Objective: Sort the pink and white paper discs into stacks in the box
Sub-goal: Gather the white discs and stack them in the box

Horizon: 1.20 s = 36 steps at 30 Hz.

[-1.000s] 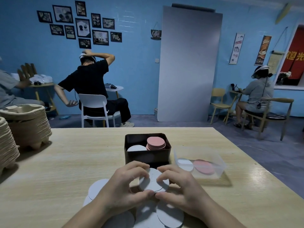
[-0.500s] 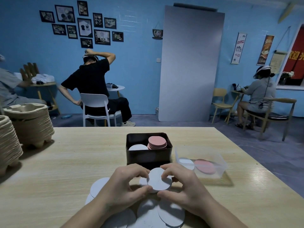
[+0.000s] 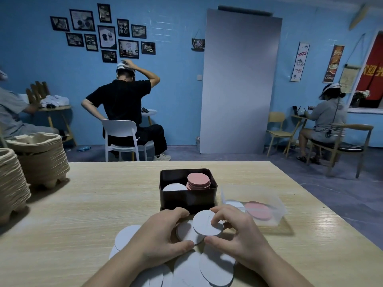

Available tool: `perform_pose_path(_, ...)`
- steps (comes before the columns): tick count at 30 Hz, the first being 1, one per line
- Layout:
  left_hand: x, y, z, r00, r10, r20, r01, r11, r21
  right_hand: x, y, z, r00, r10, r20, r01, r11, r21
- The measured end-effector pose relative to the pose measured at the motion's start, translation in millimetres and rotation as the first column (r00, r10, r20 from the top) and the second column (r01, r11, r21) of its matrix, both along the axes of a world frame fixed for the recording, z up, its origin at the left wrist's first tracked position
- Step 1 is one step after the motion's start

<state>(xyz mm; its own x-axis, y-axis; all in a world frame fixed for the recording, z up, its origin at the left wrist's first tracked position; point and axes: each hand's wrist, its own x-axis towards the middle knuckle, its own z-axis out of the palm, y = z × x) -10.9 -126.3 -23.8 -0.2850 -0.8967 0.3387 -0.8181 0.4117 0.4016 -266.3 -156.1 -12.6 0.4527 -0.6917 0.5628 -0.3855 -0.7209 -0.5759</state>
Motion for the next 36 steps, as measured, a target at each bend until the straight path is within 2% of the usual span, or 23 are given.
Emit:
perform_pose_path(10,-2,2,3,0.998,0.01,-0.064,-0.008,0.999,0.04,0,0,-1,1.0,-0.011,-0.027,0.012,0.999,0.039)
perform_pose_path(16,-4,-2,-1,1.0,0.03,0.005,-0.03,0.999,0.027,3,0,-3,1.0,0.01,-0.007,-0.009,0.995,0.096)
perform_pose_path(20,-1,-2,-3,0.998,0.031,-0.059,-0.028,0.999,0.044,1,0,-2,1.0,-0.009,-0.027,0.011,0.997,0.073)
perform_pose_path(26,3,6,3,0.982,0.005,-0.188,-0.007,1.0,-0.013,0,0,0,1.0,-0.017,-0.016,0.018,0.998,0.062)
perform_pose_path(36,9,11,7,0.953,0.004,-0.304,-0.09,0.959,-0.27,-3,0,0,0.999,-0.04,0.002,0.04,0.999,0.005)
